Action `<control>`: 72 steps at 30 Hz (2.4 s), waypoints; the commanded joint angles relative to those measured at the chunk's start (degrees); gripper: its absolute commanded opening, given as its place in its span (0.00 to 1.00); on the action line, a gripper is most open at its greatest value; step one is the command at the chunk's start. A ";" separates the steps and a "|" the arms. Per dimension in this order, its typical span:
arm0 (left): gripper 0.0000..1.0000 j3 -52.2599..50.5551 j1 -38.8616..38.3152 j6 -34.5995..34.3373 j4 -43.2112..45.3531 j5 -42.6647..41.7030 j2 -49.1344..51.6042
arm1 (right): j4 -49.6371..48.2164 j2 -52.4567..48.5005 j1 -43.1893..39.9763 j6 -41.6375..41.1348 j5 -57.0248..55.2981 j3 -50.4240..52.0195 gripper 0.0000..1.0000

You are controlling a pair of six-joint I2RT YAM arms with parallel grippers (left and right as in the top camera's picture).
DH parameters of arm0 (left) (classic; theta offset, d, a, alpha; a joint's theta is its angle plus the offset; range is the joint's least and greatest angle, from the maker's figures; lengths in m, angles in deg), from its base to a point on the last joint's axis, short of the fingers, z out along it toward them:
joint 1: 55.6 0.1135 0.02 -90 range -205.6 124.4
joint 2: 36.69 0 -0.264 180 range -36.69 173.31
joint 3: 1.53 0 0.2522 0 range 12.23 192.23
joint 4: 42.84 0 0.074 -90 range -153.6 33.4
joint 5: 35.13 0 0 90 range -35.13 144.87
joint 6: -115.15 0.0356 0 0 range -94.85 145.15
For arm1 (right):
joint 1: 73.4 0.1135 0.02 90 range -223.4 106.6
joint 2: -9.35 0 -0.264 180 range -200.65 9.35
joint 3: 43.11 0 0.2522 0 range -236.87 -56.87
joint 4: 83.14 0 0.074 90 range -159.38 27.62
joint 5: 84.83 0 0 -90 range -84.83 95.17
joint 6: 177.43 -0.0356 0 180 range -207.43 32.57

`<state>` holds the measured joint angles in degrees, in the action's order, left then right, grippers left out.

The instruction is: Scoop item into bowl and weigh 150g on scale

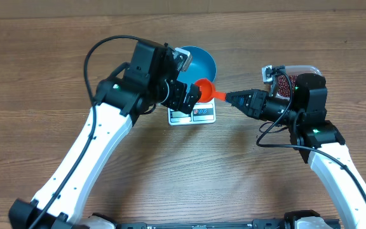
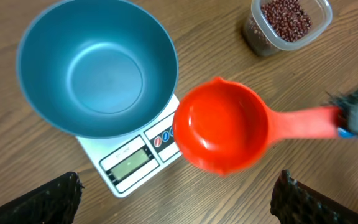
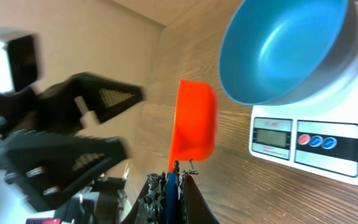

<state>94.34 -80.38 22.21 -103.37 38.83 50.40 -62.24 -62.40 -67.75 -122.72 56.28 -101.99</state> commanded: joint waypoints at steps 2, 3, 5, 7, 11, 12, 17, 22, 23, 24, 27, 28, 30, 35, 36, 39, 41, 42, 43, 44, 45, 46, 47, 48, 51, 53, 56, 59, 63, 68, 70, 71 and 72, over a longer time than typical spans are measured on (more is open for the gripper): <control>1.00 0.90 -0.22 3.50 -1.09 1.73 -2.80 | 0.81 0.76 -0.26 0.90 -2.56 -2.34 0.04; 1.00 0.90 -0.22 4.15 -1.49 2.01 -2.91 | 2.14 1.01 -0.26 1.29 -3.19 -2.99 0.04; 1.00 0.90 -0.22 4.22 -2.23 3.02 -2.89 | 6.23 1.44 -0.26 3.06 -5.57 -4.72 0.04; 1.00 0.90 -0.22 4.24 -2.86 3.15 -2.86 | 13.62 2.01 -0.26 6.14 -10.32 -7.65 0.04; 1.00 0.90 -0.22 4.24 -2.93 3.13 -2.84 | 26.71 2.62 -0.26 10.67 -19.98 -13.81 0.03; 1.00 0.90 -0.22 4.24 -2.93 3.15 -2.84 | 29.14 2.78 -0.26 11.45 -21.84 -15.10 0.04; 1.00 0.87 -0.24 4.22 -2.99 3.10 -2.73 | 36.92 3.41 -0.26 11.58 -30.64 -18.95 0.04; 1.00 0.87 -0.35 4.22 -3.37 3.10 -2.27 | 42.51 3.41 -0.26 11.58 -39.74 -22.43 0.03; 1.00 0.87 -0.35 4.22 -3.39 3.10 -2.21 | 43.23 3.41 -0.26 11.58 -41.35 -23.12 0.04; 1.00 0.87 -0.35 4.22 -3.39 3.10 -2.08 | 43.93 3.41 -0.26 11.58 -43.10 -23.91 0.04; 1.00 0.87 -0.35 4.22 -3.41 2.91 -1.97 | 44.68 3.41 -0.26 11.56 -46.58 -25.79 0.04; 1.00 0.87 -0.35 4.17 -3.45 2.89 -1.97 | 44.63 3.41 -0.26 11.56 -47.69 -26.38 0.04; 0.92 0.87 -0.37 4.07 -3.74 2.89 -1.97 | 44.57 3.39 -0.26 11.47 -49.88 -27.30 0.04; 0.04 0.85 -0.46 2.40 -4.44 2.47 -1.68 | 44.24 3.39 -0.26 11.34 -54.49 -27.74 0.04; 0.04 0.85 -0.61 1.84 -4.42 2.47 -1.51 | 44.24 3.39 -0.26 11.32 -55.17 -27.74 0.04; 0.04 0.83 -1.62 1.92 -3.96 3.02 -0.46 | 44.50 3.39 -0.26 11.15 -55.41 -27.74 0.04; 0.04 0.61 -2.86 2.34 -3.04 3.17 0.52 | 44.81 3.39 -0.26 10.71 -55.30 -27.74 0.04; 0.05 0.48 -3.28 2.80 -2.73 3.17 0.79 | 44.96 3.39 -0.26 9.84 -55.34 -27.74 0.04; 0.04 0.33 -3.80 3.41 -2.36 3.23 1.44 | 45.13 3.39 -0.26 9.38 -55.32 -27.74 0.04; 0.04 0.31 -4.31 3.87 -2.19 3.58 1.90 | 45.29 3.39 -0.26 9.25 -55.32 -27.74 0.04; 0.04 0.22 -4.90 4.09 -1.84 4.20 2.67 | 45.42 3.39 -0.26 9.11 -55.34 -27.74 0.04; 0.04 0.22 -5.51 4.33 -1.60 4.68 3.41 | 45.55 3.39 -0.26 8.63 -55.41 -27.74 0.04; 0.05 0.22 -5.97 4.39 -1.36 5.11 4.11 | 45.68 3.39 -0.31 8.35 -55.39 -27.74 0.04; 0.04 0.22 -6.40 4.50 -1.05 5.31 5.05 | 45.75 3.39 -0.42 8.04 -55.39 -27.74 0.04; 0.04 0.22 -7.19 4.48 -0.24 5.51 8.00 | 46.03 3.39 -1.16 7.39 -55.36 -27.74 0.04; 0.04 0.22 -7.65 4.46 0.35 5.51 10.58 | 46.40 3.39 -1.77 6.75 -55.34 -27.74 0.04; 0.04 0.22 -8.00 4.48 1.01 5.99 14.03 | 46.77 3.39 -2.25 6.75 -55.32 -27.74 0.04; 0.04 0.22 -8.04 4.48 2.01 7.56 17.81 | 46.84 3.39 -2.25 6.78 -55.08 -27.74 0.03; 0.04 0.22 -8.11 4.48 3.15 8.11 21.53 | 46.86 3.39 -2.25 6.78 -55.10 -27.74 0.04; 0.04 0.22 -8.59 4.48 3.74 8.28 23.89 | 46.82 3.39 -2.25 6.78 -55.10 -27.74 0.04; 0.04 0.22 -8.72 4.46 4.04 9.01 24.61 | 46.82 3.39 -2.25 6.75 -55.10 -27.74 0.04; 0.04 0.22 -8.79 4.46 4.37 9.03 25.07 | 46.82 3.39 -2.25 6.78 -55.10 -27.74 0.04; 0.04 0.22 -8.87 4.46 4.74 9.01 25.64 | 46.82 3.39 -2.25 6.78 -55.10 -27.74 0.04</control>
<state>94.34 -88.53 25.58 -99.21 46.99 74.36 -15.31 -60.02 -69.67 -115.72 1.75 -127.92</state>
